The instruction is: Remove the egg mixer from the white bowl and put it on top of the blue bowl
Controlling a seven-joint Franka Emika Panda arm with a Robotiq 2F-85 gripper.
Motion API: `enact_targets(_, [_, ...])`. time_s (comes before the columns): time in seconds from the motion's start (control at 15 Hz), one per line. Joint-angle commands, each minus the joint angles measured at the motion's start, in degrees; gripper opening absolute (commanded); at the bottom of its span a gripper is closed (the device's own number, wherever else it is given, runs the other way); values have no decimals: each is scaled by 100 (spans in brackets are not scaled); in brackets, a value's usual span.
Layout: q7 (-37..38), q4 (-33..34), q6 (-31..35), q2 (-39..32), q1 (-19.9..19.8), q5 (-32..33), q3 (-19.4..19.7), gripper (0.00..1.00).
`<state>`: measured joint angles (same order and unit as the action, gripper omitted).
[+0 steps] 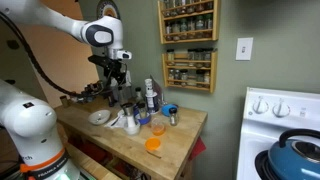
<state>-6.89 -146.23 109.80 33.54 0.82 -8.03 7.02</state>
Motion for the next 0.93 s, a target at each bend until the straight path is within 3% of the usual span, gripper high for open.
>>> enact_targets(0.0, [-36,11,-18,-9,-80,-38,-69,100])
enact_targets(0.67, [-36,11,-18,-10,-80,-38,-69,100])
enact_targets(0.87, [-527,-422,-74,343,373,-196,-356,100])
